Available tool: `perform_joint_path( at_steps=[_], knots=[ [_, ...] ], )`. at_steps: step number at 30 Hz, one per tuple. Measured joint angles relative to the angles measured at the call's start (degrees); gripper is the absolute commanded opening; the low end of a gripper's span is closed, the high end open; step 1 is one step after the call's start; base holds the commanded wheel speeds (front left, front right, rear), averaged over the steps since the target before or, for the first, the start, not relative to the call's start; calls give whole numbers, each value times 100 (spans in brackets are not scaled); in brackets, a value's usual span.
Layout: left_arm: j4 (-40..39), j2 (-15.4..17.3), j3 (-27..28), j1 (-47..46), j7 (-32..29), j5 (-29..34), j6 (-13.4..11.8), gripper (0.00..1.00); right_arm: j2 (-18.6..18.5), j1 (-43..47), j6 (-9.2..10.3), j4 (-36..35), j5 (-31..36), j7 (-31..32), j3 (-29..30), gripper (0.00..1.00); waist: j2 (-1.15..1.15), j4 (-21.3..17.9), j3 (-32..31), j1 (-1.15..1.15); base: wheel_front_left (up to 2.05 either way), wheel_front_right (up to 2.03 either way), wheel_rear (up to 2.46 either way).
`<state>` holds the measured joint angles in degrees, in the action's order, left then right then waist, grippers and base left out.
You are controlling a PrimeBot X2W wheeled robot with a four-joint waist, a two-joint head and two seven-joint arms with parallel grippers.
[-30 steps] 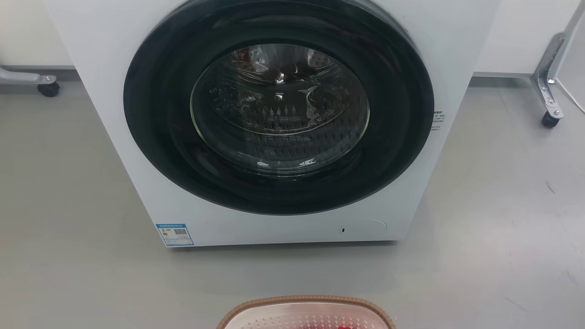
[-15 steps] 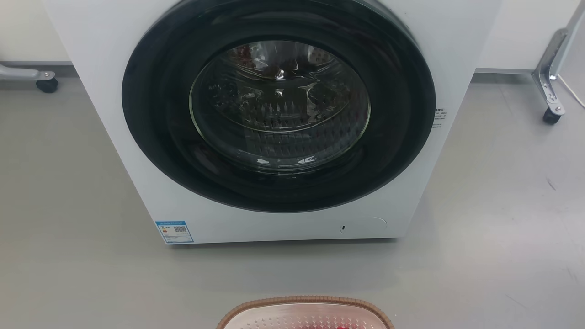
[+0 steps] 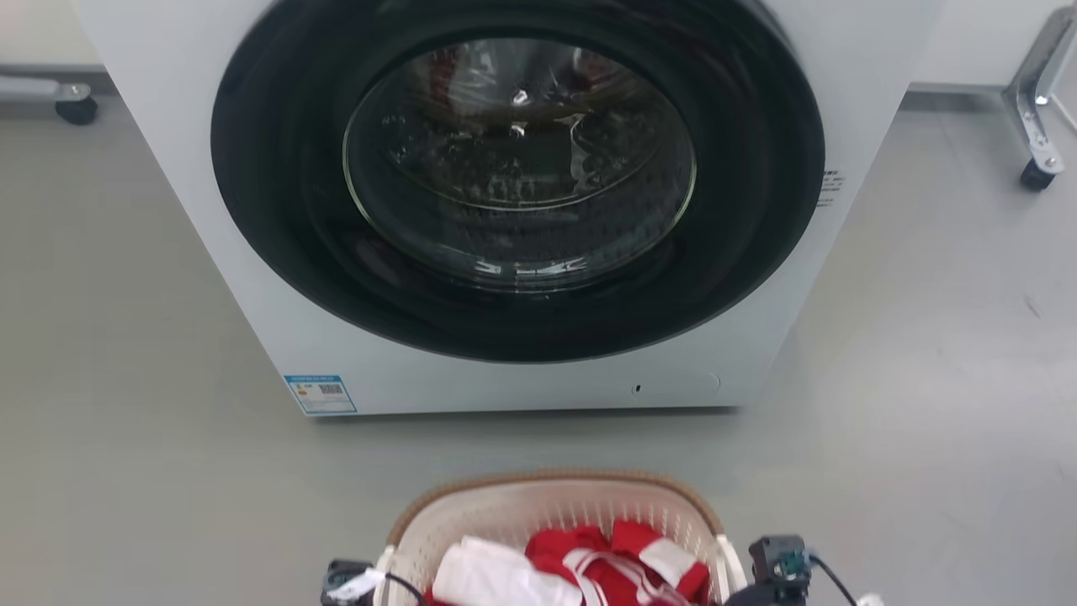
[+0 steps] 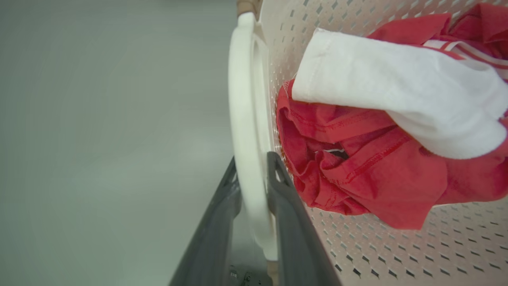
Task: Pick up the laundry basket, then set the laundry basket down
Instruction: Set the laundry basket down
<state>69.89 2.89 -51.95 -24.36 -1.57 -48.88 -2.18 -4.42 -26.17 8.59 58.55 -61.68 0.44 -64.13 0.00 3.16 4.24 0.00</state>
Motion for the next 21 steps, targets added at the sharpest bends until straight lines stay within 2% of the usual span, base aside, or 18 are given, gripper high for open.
perform_joint_path(
  at_steps=[11, 21],
  knots=[
    [-51, 18, 125, -942, 75, -3, -62, 0, -15, -1078, 0, 151, 123, -166, 67, 0, 0, 70, 736, 1, 0, 0, 0],
    [-237, 18, 126, -1369, 119, -2, -144, 0, -19, -1599, -1, 442, 285, -313, 69, 0, 1, 124, 1468, 1, 0, 0, 0]
  ],
)
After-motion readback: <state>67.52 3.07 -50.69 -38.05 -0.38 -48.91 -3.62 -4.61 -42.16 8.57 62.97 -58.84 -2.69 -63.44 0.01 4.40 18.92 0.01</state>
